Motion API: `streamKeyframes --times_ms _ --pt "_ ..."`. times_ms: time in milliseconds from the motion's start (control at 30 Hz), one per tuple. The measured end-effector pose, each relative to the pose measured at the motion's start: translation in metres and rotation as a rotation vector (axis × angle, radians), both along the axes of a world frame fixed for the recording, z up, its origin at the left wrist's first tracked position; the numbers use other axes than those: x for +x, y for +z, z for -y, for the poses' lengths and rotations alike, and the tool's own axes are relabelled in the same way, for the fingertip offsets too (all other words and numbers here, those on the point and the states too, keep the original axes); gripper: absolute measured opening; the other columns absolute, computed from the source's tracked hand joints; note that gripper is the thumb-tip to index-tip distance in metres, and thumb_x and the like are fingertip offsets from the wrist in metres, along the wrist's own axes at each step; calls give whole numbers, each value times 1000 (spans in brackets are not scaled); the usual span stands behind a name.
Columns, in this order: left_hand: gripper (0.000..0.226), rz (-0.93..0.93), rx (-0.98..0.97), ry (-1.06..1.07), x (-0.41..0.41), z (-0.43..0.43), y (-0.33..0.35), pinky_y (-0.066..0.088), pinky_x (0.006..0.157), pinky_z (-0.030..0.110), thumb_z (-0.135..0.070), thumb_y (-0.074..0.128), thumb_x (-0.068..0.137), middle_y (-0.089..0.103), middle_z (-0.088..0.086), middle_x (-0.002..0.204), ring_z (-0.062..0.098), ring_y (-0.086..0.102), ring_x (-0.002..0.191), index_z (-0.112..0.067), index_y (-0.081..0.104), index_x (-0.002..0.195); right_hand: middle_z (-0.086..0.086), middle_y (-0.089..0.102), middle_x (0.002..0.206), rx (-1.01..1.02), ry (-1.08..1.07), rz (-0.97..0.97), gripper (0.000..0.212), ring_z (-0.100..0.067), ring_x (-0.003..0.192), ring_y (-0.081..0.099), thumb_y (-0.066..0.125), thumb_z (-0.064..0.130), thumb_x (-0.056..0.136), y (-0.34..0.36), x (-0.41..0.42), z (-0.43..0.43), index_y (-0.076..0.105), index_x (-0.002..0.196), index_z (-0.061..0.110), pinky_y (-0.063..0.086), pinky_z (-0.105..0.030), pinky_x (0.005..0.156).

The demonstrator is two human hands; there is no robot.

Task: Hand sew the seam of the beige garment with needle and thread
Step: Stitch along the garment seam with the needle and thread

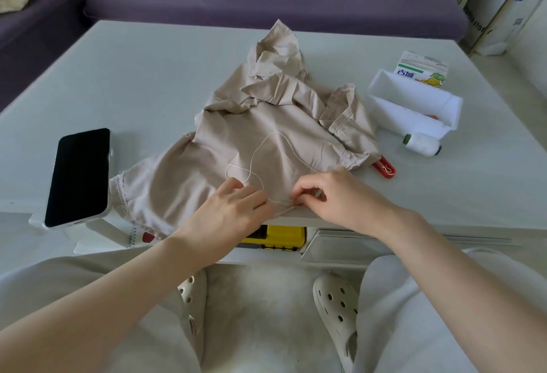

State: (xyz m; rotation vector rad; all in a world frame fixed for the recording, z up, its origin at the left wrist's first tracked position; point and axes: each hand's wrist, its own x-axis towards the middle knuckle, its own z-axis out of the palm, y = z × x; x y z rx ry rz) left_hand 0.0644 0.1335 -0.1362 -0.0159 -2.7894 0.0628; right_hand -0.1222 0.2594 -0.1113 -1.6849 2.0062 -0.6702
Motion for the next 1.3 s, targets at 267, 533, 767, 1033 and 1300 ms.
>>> streamKeyframes --times_ms 267,533,767,1033,1300 --pt "21 -52 4 0 -2 0 3 45 62 33 9 62 75 51 1 71 21 46 61 -11 58 77 11 72 88 3 11 3 23 -6 72 64 60 11 89 -1 0 1 74 98 28 53 -30 75" --pt "11 -83 -3 26 -4 3 6 45 64 34 -2 57 82 52 0 73 17 45 65 -11 61 79 11 72 93 0 38 9 24 1 79 62 60 8 89 1 0 2 74 99 23 50 -19 81" --pt "15 -97 116 99 -8 1 12 39 70 29 -11 48 88 53 -2 72 17 49 65 -12 60 77 9 71 95 27 70 12 31 2 87 61 53 -3 88 5 5 4 74 102 16 49 -22 88" --pt "21 -62 183 132 -16 -1 15 38 72 30 -22 46 89 56 -4 73 18 54 67 -15 63 79 3 71 97 41 118 -15 29 -5 88 61 52 -4 90 7 13 7 74 101 13 47 -21 84" --pt "7 24 703 256 -21 3 19 45 75 26 -22 55 88 61 -9 91 13 53 84 -22 61 91 14 50 84 -59 72 56 43 -3 83 54 35 -18 85 2 9 11 65 95 12 45 -18 80"
